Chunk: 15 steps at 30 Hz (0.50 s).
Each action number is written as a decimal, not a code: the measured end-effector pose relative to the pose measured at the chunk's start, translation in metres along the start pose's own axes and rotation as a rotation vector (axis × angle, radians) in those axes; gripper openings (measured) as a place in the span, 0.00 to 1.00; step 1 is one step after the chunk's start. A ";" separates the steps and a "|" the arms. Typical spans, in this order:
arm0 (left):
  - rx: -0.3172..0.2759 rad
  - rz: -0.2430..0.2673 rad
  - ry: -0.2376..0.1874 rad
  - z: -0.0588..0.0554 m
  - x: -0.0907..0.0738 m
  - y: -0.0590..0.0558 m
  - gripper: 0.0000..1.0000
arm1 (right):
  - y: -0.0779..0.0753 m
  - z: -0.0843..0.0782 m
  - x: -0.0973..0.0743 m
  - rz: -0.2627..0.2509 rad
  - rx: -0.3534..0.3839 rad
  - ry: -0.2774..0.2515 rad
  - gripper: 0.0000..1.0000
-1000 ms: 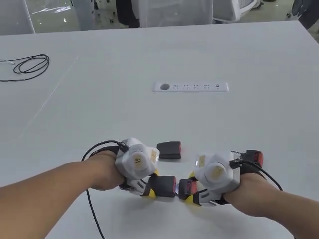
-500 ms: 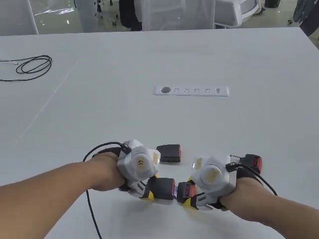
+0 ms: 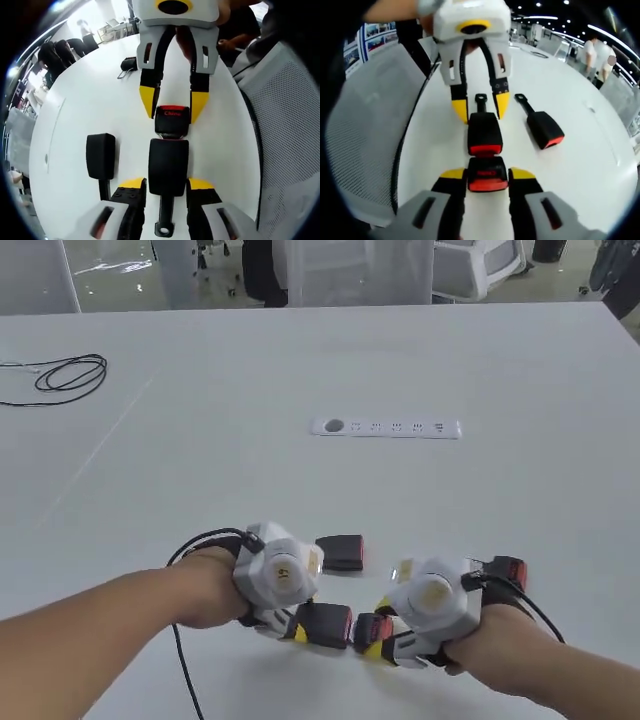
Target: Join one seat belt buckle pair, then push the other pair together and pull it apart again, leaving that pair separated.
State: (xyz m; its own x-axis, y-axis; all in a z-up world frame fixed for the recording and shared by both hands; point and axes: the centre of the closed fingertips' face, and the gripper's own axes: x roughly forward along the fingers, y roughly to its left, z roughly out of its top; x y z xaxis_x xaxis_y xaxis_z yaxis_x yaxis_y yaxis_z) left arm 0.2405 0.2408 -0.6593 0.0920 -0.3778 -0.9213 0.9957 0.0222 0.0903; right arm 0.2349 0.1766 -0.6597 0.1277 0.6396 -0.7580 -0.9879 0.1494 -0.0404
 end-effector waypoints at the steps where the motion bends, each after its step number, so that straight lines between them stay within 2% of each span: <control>1: 0.003 0.001 -0.005 0.002 -0.001 0.001 0.33 | -0.001 0.002 -0.002 -0.002 -0.001 -0.007 0.33; 4: -0.004 0.010 -0.017 0.008 -0.006 0.005 0.35 | -0.007 0.006 -0.006 -0.009 -0.009 -0.016 0.33; 6: -0.006 0.033 -0.040 0.016 -0.010 0.014 0.31 | -0.010 0.007 -0.009 -0.012 -0.009 -0.020 0.33; 9: -0.011 0.054 -0.058 0.023 -0.015 0.026 0.32 | -0.018 0.008 -0.015 -0.024 -0.009 -0.028 0.33; 12: -0.007 0.065 -0.059 0.025 -0.016 0.036 0.32 | -0.027 0.007 -0.022 -0.041 -0.009 -0.033 0.33; 15: -0.010 0.068 -0.069 0.027 -0.015 0.048 0.33 | -0.039 -0.002 -0.029 -0.062 -0.011 -0.026 0.33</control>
State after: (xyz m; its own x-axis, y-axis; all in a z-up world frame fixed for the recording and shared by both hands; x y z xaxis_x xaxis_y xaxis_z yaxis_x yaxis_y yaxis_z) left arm 0.2864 0.2223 -0.6312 0.1585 -0.4378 -0.8850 0.9873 0.0588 0.1477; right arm 0.2699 0.1508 -0.6371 0.1904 0.6491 -0.7365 -0.9791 0.1806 -0.0939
